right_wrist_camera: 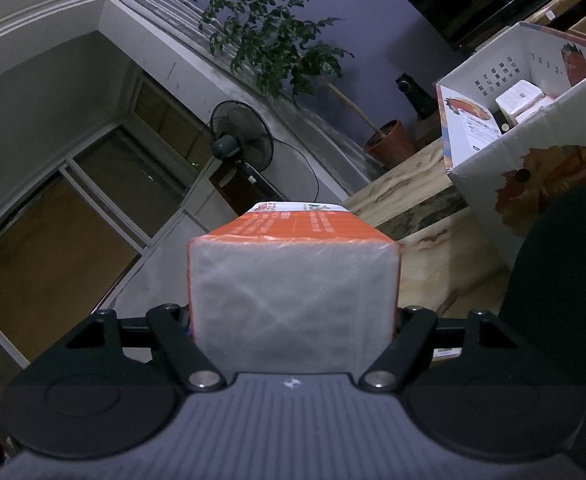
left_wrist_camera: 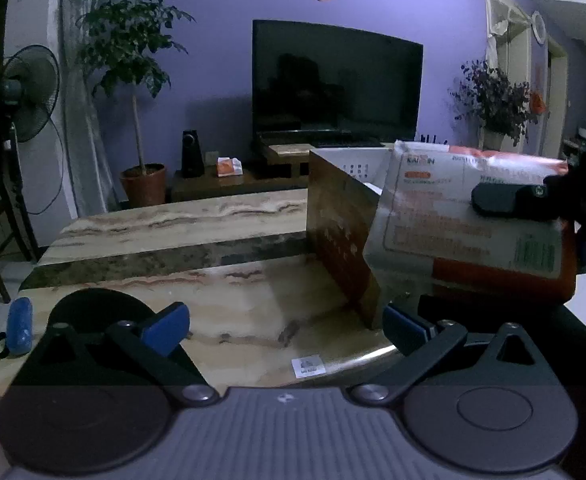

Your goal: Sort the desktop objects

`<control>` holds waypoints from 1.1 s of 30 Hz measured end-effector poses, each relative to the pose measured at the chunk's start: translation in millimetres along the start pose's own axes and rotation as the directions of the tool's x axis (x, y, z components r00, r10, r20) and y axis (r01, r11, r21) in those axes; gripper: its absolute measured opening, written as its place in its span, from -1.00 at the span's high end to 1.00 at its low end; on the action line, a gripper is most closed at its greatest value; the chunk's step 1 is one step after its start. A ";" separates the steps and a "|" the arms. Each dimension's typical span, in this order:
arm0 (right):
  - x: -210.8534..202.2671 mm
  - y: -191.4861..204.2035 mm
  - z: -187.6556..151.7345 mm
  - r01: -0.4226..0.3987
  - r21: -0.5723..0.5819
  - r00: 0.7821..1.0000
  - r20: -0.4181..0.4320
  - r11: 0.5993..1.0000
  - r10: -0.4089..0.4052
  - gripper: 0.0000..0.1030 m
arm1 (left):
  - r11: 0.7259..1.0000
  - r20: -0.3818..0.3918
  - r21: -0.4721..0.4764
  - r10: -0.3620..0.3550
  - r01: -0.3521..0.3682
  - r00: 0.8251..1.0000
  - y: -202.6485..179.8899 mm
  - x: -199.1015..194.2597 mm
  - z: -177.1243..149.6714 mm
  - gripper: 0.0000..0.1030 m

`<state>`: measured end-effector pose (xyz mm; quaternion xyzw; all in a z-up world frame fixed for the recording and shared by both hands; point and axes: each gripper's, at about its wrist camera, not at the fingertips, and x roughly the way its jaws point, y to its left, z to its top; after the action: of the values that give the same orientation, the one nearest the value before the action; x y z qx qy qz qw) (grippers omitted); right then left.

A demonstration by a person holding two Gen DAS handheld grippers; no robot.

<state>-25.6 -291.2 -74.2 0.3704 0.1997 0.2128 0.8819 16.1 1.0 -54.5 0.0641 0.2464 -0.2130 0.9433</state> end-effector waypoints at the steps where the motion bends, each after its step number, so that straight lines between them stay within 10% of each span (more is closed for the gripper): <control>1: 0.1 0.0 0.1 0.000 0.000 1.000 0.000 1.000 0.000 -0.51 | 1.000 -0.005 -0.004 -0.003 0.003 1.000 0.5 0.9 0.4 -0.98; 33: 1.8 6.7 -3.6 -0.010 -0.007 1.000 -0.009 1.000 0.010 -0.51 | 0.999 0.019 -0.038 -0.023 0.023 1.000 2.3 -2.1 5.8 -0.96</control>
<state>-27.5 -284.0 -71.9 0.3671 0.2009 0.2197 0.8812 18.0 2.5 -48.4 0.0410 0.2426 -0.2197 0.9440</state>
